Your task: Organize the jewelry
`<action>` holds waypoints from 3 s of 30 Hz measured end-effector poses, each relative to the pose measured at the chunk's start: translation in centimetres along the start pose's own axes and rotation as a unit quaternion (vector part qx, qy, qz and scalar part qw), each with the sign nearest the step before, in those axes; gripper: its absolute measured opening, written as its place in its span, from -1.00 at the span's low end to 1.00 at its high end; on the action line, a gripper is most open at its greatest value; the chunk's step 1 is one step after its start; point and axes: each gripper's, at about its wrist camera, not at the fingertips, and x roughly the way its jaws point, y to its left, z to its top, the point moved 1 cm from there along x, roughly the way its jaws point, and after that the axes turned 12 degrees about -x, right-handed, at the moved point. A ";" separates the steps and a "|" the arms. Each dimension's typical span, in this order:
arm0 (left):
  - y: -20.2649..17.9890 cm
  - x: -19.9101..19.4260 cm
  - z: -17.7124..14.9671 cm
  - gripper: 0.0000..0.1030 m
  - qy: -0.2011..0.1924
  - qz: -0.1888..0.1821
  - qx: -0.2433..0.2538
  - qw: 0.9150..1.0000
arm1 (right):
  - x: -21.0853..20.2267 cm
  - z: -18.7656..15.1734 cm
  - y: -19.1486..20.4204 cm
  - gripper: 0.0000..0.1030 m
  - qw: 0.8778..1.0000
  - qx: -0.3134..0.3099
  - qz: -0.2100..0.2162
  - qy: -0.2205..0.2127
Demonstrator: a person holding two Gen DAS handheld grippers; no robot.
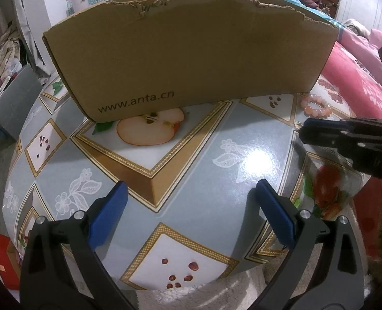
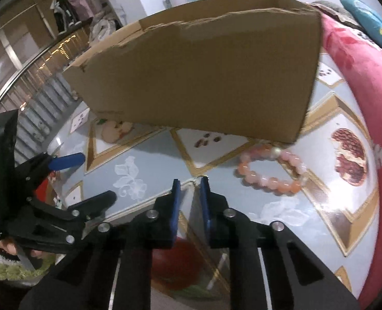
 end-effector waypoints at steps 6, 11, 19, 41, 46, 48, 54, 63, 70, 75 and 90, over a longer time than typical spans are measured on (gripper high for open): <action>-0.1 0.0 0.1 0.85 0.001 0.001 0.000 1.000 | 1.3 0.6 1.1 -0.73 0.998 0.007 0.054 -0.006; -0.1 -0.1 0.1 0.85 0.002 0.001 0.000 1.000 | 0.2 1.0 1.4 -0.73 0.999 -0.009 0.023 -0.020; 0.0 -0.1 0.1 0.86 0.002 0.001 -0.001 1.000 | 0.4 0.5 -0.5 -0.72 1.000 0.019 -0.017 -0.010; -0.2 -0.2 -0.2 0.86 0.001 0.001 -0.001 1.000 | -2.8 -1.1 -0.7 -0.10 0.996 0.004 -0.085 -0.001; -0.2 -0.1 -0.1 0.87 0.003 0.003 -0.002 1.000 | -3.0 -1.8 -2.2 0.31 0.989 0.025 -0.147 0.020; -0.3 -0.1 -0.1 0.87 0.006 0.004 -0.002 1.000 | -2.7 -2.0 -2.5 0.33 0.987 0.031 -0.158 0.027; -0.3 0.2 0.4 0.87 0.010 0.005 -0.003 1.000 | -2.0 -1.9 -2.6 0.59 0.986 0.027 -0.162 0.038; -0.3 0.3 0.4 0.87 0.011 0.005 -0.003 1.000 | -1.2 -2.0 -1.7 0.87 0.984 0.013 -0.172 0.052; -0.3 0.3 0.4 0.87 0.011 0.005 -0.003 1.000 | -1.1 -2.0 -1.7 0.88 0.984 0.015 -0.170 0.057; -0.3 0.3 0.5 0.87 0.011 0.005 -0.003 1.000 | -1.1 -1.9 -1.8 0.88 0.984 0.015 -0.167 0.061; -0.3 0.3 0.4 0.87 0.011 0.005 -0.003 1.000 | -0.9 -1.6 -2.1 0.88 0.983 0.019 -0.166 0.072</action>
